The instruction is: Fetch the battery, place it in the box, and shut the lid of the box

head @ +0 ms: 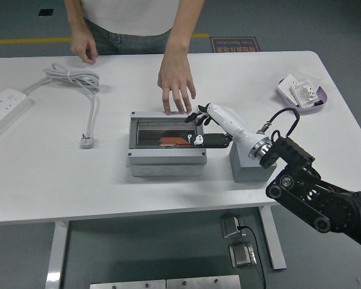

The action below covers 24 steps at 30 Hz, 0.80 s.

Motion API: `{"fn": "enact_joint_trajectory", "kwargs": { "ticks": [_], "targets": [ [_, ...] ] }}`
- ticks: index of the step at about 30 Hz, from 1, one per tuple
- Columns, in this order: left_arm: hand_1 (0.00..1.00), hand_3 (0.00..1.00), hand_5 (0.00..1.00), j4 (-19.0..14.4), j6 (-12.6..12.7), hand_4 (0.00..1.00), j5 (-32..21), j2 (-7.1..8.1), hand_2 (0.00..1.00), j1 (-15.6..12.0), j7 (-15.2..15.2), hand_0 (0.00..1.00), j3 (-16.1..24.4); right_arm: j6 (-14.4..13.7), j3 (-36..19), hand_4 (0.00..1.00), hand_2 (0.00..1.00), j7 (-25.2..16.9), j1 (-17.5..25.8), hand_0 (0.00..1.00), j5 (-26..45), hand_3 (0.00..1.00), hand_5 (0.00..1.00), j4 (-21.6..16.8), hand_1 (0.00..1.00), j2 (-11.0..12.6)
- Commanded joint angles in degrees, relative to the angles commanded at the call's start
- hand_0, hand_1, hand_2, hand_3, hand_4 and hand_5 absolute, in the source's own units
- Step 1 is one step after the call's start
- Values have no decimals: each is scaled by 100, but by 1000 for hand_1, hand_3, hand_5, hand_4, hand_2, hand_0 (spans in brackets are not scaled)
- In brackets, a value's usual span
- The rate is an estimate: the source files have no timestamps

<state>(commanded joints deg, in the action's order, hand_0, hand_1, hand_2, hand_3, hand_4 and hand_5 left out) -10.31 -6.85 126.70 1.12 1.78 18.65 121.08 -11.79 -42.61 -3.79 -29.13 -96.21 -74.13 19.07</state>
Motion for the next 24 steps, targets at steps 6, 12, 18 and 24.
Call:
{"fn": "enact_joint_trajectory", "kwargs": {
  "ticks": [6, 12, 18, 24],
  "targets": [
    [591, 622, 257, 0, 10, 619, -25, -37, 553, -29, -17, 521, 20, 114, -808, 815, 637, 54, 626, 508, -372, 579, 534, -466, 536, -53],
    [592, 622, 260, 0, 26, 621, -28, -93, 552, -75, -56, 521, 59, 315, -1701, 816, 637, 66, 1200, 491, -736, 580, 534, -926, 530, -297],
    [593, 623, 260, 0, 20, 623, -27, -112, 553, -86, -84, 523, 49, 511, -2520, 816, 630, 147, 1418, 480, -1114, 575, 540, -1411, 519, -301],
    [592, 623, 261, 0, 11, 624, -107, -112, 554, -85, -111, 526, -18, 579, -3251, 818, 627, 145, 1703, 508, -1038, 569, 546, -1705, 512, -240]
  ]
}}
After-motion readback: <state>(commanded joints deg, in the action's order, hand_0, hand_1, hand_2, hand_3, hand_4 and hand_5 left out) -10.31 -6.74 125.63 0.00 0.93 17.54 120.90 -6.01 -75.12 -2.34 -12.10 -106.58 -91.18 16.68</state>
